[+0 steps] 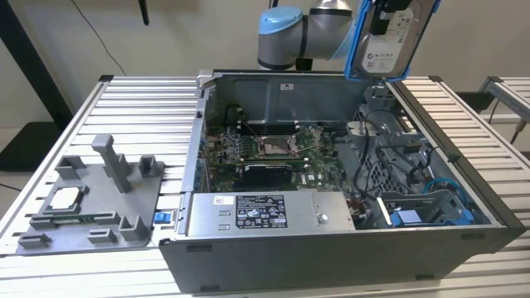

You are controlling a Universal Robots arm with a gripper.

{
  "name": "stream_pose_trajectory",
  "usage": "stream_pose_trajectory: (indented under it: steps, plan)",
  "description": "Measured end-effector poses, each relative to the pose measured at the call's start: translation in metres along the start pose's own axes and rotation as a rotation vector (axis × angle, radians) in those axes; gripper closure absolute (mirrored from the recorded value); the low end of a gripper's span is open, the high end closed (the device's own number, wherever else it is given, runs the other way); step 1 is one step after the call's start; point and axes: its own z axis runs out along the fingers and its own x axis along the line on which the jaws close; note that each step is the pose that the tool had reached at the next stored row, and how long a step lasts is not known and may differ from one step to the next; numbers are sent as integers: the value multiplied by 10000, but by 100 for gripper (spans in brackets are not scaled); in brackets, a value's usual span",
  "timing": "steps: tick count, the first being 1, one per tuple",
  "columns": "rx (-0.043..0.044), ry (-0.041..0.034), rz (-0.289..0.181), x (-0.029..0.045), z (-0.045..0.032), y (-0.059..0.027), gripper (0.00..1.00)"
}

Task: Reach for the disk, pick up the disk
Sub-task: 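Pick up the disk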

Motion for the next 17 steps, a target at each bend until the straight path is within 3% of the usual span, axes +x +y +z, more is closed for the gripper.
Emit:
stream_pose_trajectory:
  steps: [10, 17]
  plan:
    - [-1, 1, 0, 9, -1, -4, 100]
    - [0, 0, 2, 163, -3, 1, 100]
